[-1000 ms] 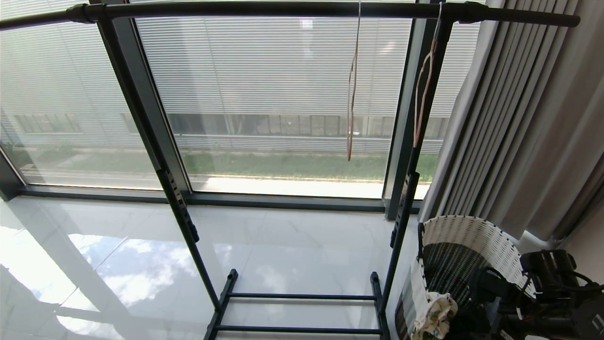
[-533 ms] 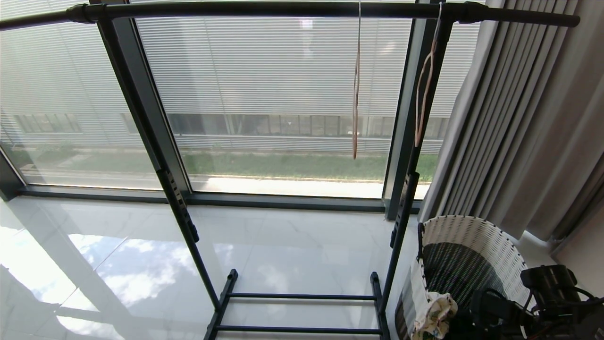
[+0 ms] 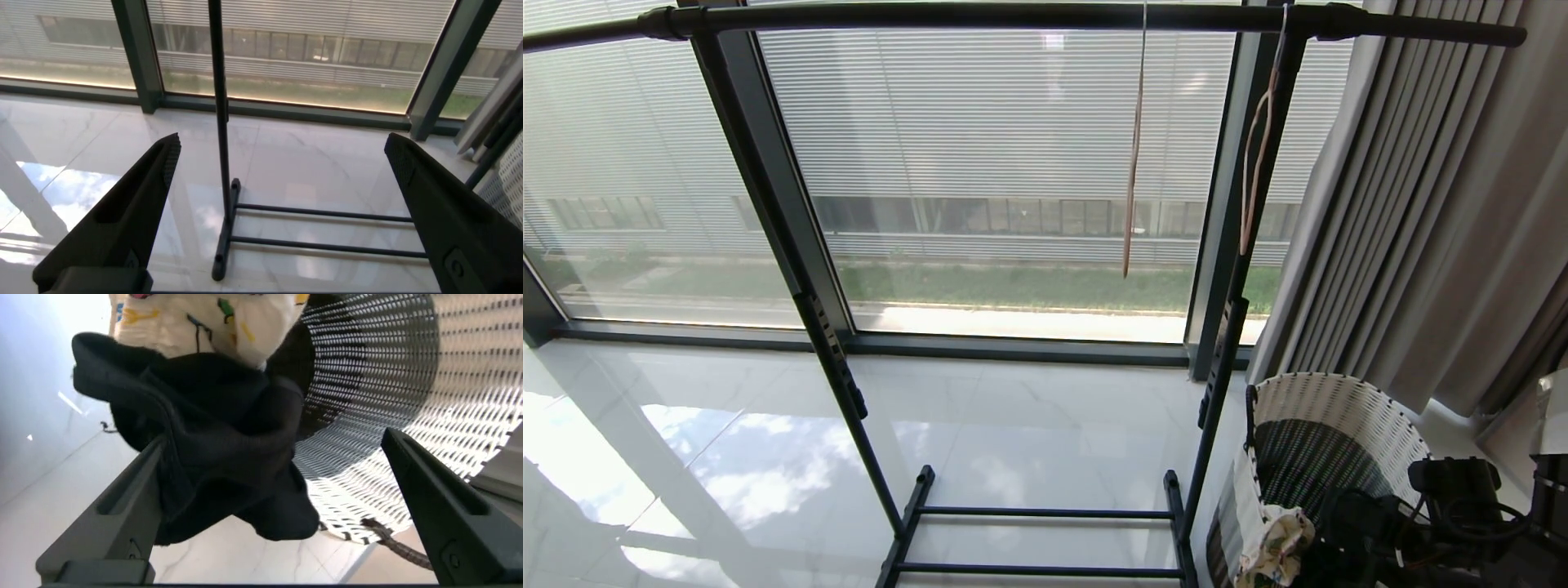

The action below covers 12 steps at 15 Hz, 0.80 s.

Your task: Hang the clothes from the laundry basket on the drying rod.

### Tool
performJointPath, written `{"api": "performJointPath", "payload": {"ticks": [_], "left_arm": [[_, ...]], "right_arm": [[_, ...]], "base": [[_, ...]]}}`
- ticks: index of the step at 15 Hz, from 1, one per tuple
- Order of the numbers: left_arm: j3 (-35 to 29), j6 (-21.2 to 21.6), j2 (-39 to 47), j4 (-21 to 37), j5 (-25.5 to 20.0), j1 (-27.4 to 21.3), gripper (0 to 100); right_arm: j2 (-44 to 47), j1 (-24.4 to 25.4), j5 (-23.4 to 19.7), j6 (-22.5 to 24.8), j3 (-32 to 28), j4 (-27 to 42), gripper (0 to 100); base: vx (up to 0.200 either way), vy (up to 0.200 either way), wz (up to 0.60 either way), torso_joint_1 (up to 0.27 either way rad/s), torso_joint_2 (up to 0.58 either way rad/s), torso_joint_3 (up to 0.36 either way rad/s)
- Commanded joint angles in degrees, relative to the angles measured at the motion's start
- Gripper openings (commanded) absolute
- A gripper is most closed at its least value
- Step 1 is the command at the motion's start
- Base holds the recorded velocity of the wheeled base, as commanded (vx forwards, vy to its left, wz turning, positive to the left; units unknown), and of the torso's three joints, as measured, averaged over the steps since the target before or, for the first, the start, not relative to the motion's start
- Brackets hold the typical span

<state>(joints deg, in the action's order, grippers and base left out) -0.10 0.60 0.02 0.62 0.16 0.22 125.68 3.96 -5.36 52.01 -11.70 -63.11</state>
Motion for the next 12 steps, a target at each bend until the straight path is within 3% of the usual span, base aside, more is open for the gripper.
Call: {"api": "performJointPath", "payload": {"ticks": [1,4,5,12], "left_arm": [[0.0,0.0,0.1,0.0,0.0,0.0,100],[0.0,0.0,0.1,0.0,0.0,0.0,100],[0.0,0.0,0.1,0.0,0.0,0.0,100],[0.0,-0.1,0.1,0.0,0.0,0.0,100]], "right_arm": [[2.4,-0.1,0.1,0.0,-0.1,-0.3,100],[2.4,0.0,0.1,0.0,0.1,-1.4,100],[2.4,0.0,0.1,0.0,0.1,-1.4,0],[1.3,0.0,-0.1,-0.2,5.8,-6.0,0]], "base": [[0.0,0.0,0.0,0.0,0.0,0.0],[0.0,0.0,0.0,0.0,0.0,0.0],[0.0,0.0,0.0,0.0,0.0,0.0],[0.0,0.0,0.0,0.0,0.0,0.0]]}}
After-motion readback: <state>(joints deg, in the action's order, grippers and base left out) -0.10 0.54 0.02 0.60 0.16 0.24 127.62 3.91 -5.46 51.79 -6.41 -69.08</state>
